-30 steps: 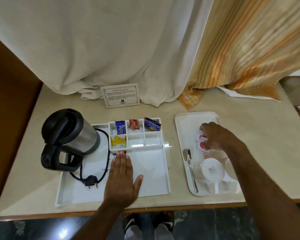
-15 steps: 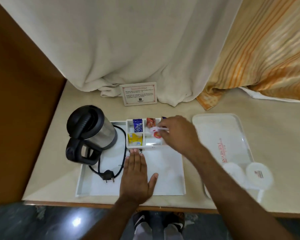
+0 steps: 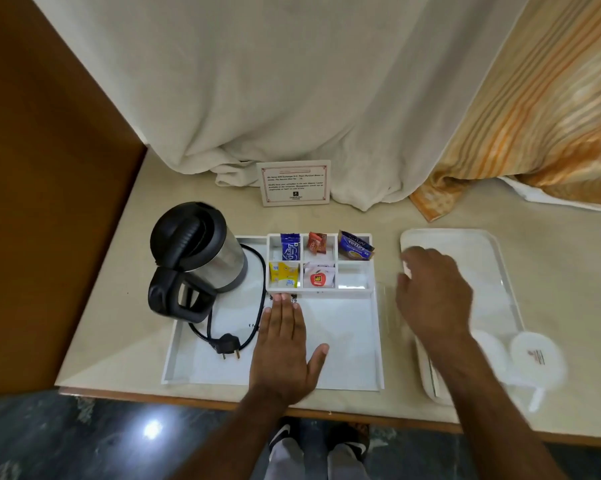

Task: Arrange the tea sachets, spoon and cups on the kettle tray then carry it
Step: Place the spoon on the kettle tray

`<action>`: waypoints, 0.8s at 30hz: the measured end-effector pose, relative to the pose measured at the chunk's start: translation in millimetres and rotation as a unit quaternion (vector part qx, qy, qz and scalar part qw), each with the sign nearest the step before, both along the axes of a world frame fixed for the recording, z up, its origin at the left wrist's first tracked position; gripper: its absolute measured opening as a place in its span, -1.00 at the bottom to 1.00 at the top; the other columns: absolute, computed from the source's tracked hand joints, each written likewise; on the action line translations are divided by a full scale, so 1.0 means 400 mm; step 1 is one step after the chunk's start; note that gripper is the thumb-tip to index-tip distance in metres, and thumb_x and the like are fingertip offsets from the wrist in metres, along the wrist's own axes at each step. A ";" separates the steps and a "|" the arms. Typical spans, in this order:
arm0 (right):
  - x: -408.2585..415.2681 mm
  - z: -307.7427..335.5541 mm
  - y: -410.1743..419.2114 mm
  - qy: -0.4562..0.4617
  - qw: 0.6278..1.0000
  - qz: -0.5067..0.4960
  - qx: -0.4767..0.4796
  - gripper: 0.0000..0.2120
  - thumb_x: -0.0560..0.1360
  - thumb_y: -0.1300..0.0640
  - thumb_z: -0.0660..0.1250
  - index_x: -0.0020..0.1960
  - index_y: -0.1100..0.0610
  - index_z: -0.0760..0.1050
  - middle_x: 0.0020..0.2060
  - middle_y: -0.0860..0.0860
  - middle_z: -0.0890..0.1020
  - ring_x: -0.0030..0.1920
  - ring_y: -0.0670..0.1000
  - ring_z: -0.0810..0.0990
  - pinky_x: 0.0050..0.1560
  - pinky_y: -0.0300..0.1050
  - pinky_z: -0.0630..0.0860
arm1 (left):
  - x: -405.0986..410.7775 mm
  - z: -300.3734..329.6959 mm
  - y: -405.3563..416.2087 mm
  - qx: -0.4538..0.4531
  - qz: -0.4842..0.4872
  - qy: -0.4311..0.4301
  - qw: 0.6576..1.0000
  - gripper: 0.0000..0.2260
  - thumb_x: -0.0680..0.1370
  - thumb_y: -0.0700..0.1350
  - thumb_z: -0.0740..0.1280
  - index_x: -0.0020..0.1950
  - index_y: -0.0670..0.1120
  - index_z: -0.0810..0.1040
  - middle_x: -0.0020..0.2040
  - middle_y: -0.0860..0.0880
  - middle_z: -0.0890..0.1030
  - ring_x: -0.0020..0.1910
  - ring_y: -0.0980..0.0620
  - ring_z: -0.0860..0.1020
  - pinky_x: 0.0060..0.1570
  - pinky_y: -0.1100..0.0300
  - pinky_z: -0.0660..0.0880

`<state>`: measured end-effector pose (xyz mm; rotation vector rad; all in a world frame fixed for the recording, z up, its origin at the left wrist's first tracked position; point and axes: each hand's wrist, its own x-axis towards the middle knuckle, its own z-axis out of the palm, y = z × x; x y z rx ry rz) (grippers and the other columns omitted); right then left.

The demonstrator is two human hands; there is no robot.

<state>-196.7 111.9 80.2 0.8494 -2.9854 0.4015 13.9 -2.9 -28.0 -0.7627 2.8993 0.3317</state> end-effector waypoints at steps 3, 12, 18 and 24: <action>-0.047 -0.026 0.084 -0.117 0.972 -0.021 0.203 -0.74 0.43 0.13 0.30 0.12 0.08 0.48 -0.04 0.06 0.61 0.00 0.14 0.56 -0.15 -0.06 0.44 | 0.002 -0.001 -0.001 -0.001 -0.003 -0.003 1.000 -0.23 0.58 0.32 -0.09 0.56 -0.26 -0.04 0.58 -0.26 -0.03 0.56 -0.18 -0.13 0.52 -0.12 -0.06; -0.103 -0.028 0.091 -0.264 0.963 0.007 0.048 -0.77 0.41 0.28 0.30 -0.29 -0.03 0.56 -0.27 -0.10 0.65 -0.19 -0.07 0.61 -0.24 -0.28 0.48 | 0.000 0.005 0.001 -0.004 -0.001 -0.018 1.000 -0.23 0.57 0.32 -0.13 0.57 -0.23 -0.08 0.58 -0.22 -0.08 0.56 -0.16 -0.16 0.53 -0.08 -0.11; -0.012 -0.025 0.012 -0.311 0.943 0.056 -0.106 -0.78 0.39 0.29 0.37 -0.30 -0.01 0.59 -0.41 -0.21 0.61 -0.30 -0.37 0.54 -0.37 -0.55 0.36 | -0.003 0.016 0.004 -0.005 -0.004 -0.008 1.000 -0.23 0.57 0.30 -0.10 0.56 -0.26 -0.01 0.57 -0.26 0.00 0.56 -0.20 -0.07 0.50 -0.10 -0.02; 0.086 -0.143 -0.011 -0.223 0.963 0.083 -0.130 -0.89 0.48 0.18 0.37 -0.17 0.00 0.57 -0.27 -0.13 0.64 -0.26 -0.13 0.54 -0.19 -0.26 0.51 | -0.006 0.011 0.003 -0.007 0.002 -0.017 1.000 -0.23 0.57 0.31 -0.14 0.56 -0.25 -0.02 0.58 -0.25 -0.03 0.56 -0.19 -0.10 0.51 -0.09 -0.06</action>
